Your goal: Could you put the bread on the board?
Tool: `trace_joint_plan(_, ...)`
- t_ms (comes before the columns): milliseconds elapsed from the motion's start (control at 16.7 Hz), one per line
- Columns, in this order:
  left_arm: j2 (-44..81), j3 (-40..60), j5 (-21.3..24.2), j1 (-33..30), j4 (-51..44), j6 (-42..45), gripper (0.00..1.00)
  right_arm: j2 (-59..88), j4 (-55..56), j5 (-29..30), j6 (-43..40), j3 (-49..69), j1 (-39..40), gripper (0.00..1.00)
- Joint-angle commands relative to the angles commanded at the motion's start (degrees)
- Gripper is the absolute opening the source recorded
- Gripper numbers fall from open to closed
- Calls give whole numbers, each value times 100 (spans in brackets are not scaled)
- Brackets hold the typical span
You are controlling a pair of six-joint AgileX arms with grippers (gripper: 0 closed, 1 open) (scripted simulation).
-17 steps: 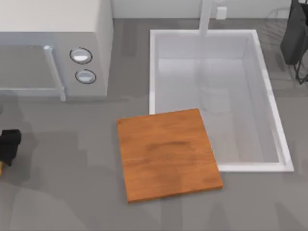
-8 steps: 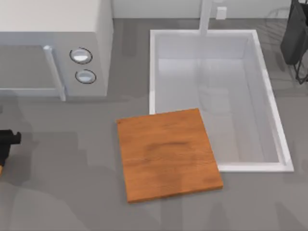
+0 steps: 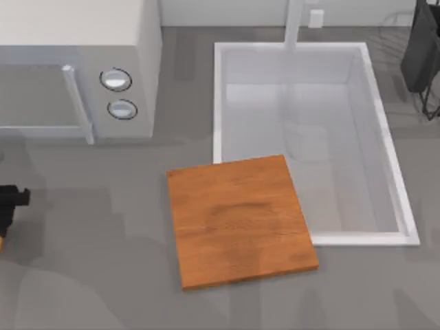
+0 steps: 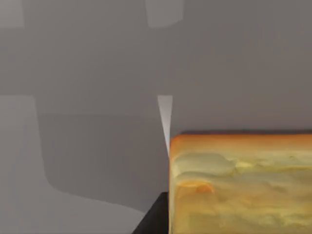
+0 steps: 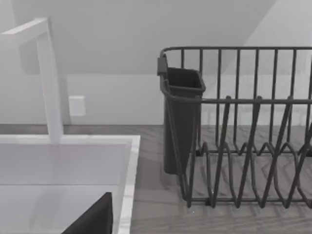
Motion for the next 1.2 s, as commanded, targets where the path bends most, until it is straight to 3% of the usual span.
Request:
trace_joint_plan(600, -794, 1348, -3, -18, -2188, -27, 0, 0, 0, 0, 0, 0, 0, 100)
trace_joint_plan(1020, -832, 1403, 1, -38, -2269, 35, 0, 0, 0, 0, 0, 0, 0, 100)
trace_joint_plan(1200, -848, 1528, 57, -303, -2468, 542, 0, 0, 0, 0, 0, 0, 0, 100)
